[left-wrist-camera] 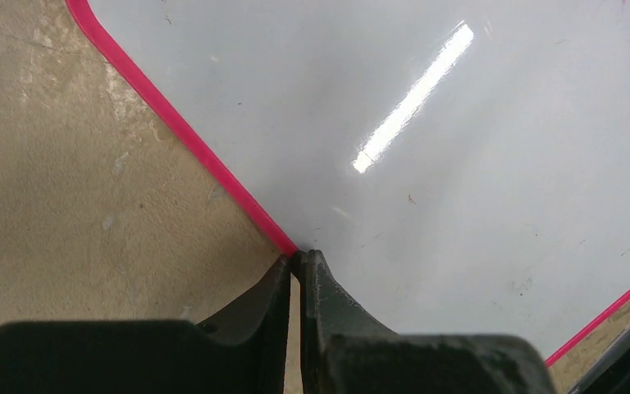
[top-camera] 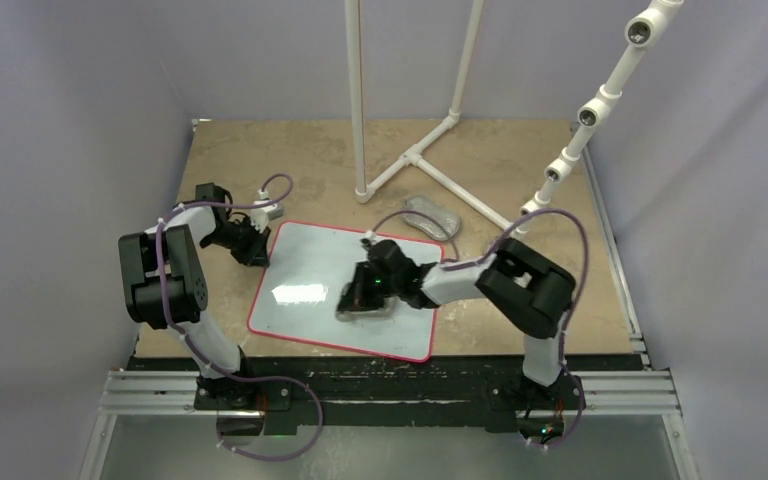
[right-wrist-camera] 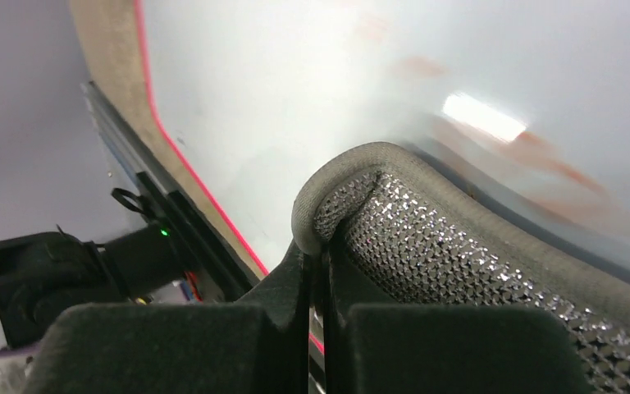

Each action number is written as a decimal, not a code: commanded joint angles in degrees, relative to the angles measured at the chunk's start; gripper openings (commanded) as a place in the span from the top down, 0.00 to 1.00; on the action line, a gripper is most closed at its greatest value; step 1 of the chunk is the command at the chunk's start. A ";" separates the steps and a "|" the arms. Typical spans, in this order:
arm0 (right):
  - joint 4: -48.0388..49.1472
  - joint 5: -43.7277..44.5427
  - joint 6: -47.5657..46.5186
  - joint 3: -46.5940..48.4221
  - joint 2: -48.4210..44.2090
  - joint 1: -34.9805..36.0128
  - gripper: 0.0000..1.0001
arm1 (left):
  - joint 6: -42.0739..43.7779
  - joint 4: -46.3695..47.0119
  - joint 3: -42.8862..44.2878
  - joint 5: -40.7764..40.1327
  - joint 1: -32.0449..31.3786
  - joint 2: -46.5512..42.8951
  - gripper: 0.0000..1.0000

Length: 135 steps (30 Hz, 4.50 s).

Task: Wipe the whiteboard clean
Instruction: Erase the whiteboard at the whiteboard stand.

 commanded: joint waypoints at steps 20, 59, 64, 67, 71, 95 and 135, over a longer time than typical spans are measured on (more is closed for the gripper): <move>-17.56 21.08 -5.56 10.94 5.05 -2.18 1.00 | 2.97 -4.56 -3.30 -8.74 -0.03 -0.11 1.00; -13.34 31.52 1.67 -26.93 -19.58 -2.95 1.00 | 3.74 -4.57 -3.61 -8.27 -0.08 -0.06 1.00; -8.25 26.35 -4.50 -14.04 -10.00 0.13 1.00 | 3.35 -4.33 -4.00 -8.45 -0.06 -0.02 1.00; -9.28 23.22 -8.38 -2.25 -2.49 3.73 1.00 | 3.18 -4.49 -3.92 -8.71 -0.03 -0.43 1.00; -17.50 27.47 -5.31 2.71 0.47 4.76 1.00 | 3.06 -4.78 -3.78 -8.52 -0.06 -0.82 1.00; -10.76 24.42 -3.70 -9.04 -6.10 -3.71 1.00 | 3.26 -4.63 -4.02 -8.15 -0.04 -0.62 1.00; -18.47 18.00 0.68 -33.16 -30.29 0.31 1.00 | 3.16 -4.95 -3.96 -8.06 -0.11 -0.91 1.00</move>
